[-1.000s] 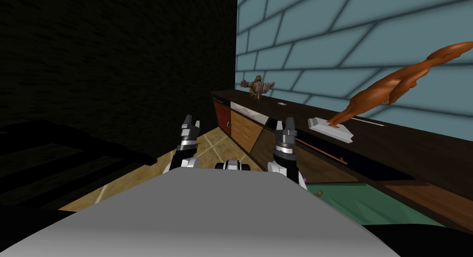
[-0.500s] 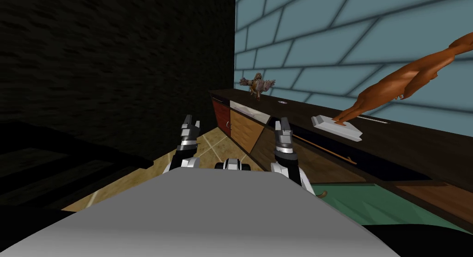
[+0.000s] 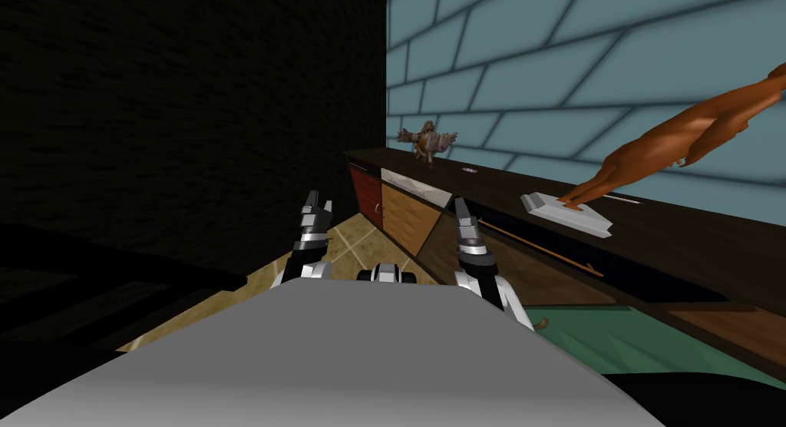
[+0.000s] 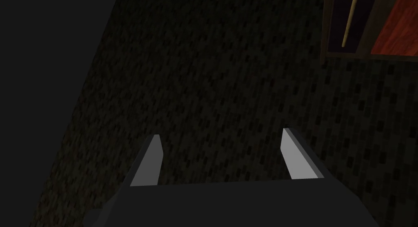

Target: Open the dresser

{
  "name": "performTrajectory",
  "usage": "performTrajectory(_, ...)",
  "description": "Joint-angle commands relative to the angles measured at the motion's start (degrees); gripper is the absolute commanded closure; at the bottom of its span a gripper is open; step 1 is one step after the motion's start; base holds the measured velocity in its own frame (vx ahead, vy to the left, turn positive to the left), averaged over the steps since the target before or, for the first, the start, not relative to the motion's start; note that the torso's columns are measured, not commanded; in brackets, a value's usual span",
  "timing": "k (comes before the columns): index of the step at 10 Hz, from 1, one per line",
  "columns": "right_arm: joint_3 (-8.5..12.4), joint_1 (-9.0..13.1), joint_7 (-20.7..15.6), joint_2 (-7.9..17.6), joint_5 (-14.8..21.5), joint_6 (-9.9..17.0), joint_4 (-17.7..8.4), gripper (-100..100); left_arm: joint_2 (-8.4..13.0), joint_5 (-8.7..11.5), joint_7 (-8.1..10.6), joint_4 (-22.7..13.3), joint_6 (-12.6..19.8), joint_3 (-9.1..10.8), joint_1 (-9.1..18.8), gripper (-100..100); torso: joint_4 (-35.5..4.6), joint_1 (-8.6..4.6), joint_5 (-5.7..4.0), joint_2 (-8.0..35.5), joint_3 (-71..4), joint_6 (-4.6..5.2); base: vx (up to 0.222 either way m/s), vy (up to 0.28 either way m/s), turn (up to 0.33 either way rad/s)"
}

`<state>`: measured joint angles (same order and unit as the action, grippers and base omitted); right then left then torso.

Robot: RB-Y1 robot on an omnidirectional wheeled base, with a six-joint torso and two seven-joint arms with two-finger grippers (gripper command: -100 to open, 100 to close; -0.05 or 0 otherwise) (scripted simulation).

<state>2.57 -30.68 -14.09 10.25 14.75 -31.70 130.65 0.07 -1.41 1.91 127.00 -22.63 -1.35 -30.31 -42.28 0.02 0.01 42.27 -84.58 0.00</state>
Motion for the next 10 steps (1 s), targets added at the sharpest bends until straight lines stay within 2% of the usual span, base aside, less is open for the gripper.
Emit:
performTrajectory(1,1.16,0.09,-4.21,0.79,4.59,0.05,0.01,-100,0.00,0.00,0.00,0.00,0.00,0.00,0.00,0,0.01,-0.01,0.00,-0.03,-0.02,0.00,0.074,0.059,-0.071)
performTrajectory(2,1.16,0.09,-4.21,0.79,5.33,0.05,0.01,-100,0.00,0.00,0.00,0.00,0.00,0.00,0.00,0,0.01,-0.01,0.00,-0.01,-0.01,0.00,0.049,0.043,-0.028)
performTrajectory(5,2.54,0.19,-9.13,1.36,10.88,0.14,0.06,-100,0.00,0.00,0.00,0.00,0.00,0.00,0.00,0,0.00,-0.04,-0.01,0.01,0.01,0.01,0.062,0.047,-0.084)
performTrajectory(6,2.54,0.19,-9.13,1.36,11.65,0.14,0.06,-100,0.00,0.00,0.00,0.00,0.00,0.00,0.00,0,0.01,0.07,0.01,-0.04,-0.02,0.00,0.049,0.052,-0.018)
performTrajectory(8,3.48,0.29,-12.49,1.75,15.44,0.24,-0.03,-100,0.00,0.00,0.00,0.00,0.00,0.00,0.01,0,-0.02,-0.06,-0.02,0.07,0.04,0.00,0.045,0.045,-0.065)
performTrajectory(9,3.48,0.29,-12.49,1.75,15.96,0.24,-0.03,-100,0.00,0.00,0.00,0.00,0.00,0.00,0.00,0,-0.01,-0.03,-0.01,0.03,0.02,0.00,0.039,0.040,-0.035)
performTrajectory(10,3.96,0.36,-14.18,1.99,18.14,0.30,-0.13,-100,0.00,0.00,0.00,0.00,0.00,0.00,0.01,0,-0.01,-0.04,-0.01,0.04,0.02,-0.01,0.047,0.038,-0.049)
